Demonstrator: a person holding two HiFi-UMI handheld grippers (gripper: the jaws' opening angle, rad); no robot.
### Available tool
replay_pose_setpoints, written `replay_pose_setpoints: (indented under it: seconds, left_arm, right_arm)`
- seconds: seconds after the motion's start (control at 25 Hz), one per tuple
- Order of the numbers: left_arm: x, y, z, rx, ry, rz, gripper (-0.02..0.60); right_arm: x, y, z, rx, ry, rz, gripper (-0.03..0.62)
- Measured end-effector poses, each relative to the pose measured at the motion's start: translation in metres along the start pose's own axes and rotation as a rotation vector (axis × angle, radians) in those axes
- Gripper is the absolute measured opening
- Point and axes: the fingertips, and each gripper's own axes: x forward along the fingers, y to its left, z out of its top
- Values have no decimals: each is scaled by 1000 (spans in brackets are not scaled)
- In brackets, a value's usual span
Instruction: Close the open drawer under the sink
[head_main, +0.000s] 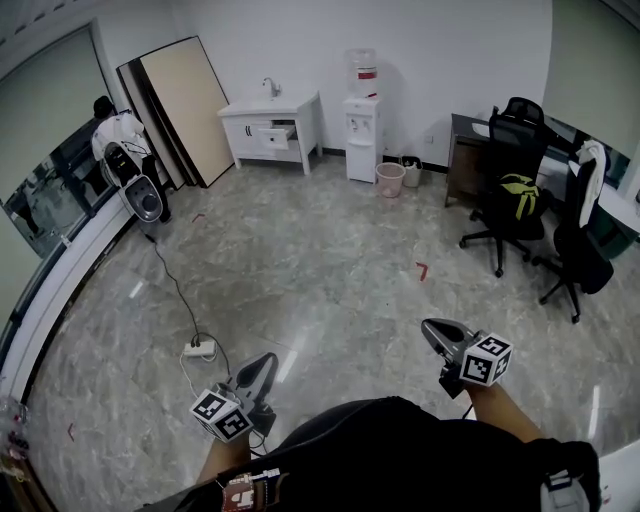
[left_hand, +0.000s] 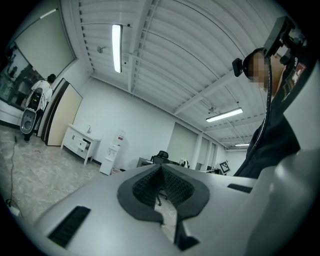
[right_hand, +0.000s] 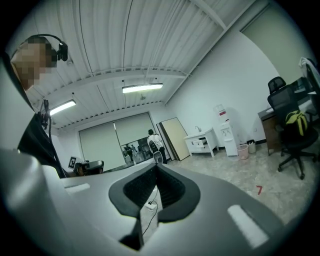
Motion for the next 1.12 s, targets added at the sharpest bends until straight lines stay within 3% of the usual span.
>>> replay_pose_setpoints:
  seconds: [0.28, 0.6, 0.8, 1.12]
  left_arm:
    - [34, 45, 8, -20, 10, -69, 2]
    - [53, 140, 53, -16, 3, -141, 0]
    - [47, 218, 93, -4, -21, -130, 2]
    - [29, 314, 117, -20, -16, -87, 2]
  right_arm:
    - [33, -16, 9, -11, -7, -57, 2]
    - [109, -15, 31, -23, -40, -145, 2]
    - [186, -5, 50, -31, -60, -146, 2]
    - [307, 12, 50, -35, -24, -87, 2]
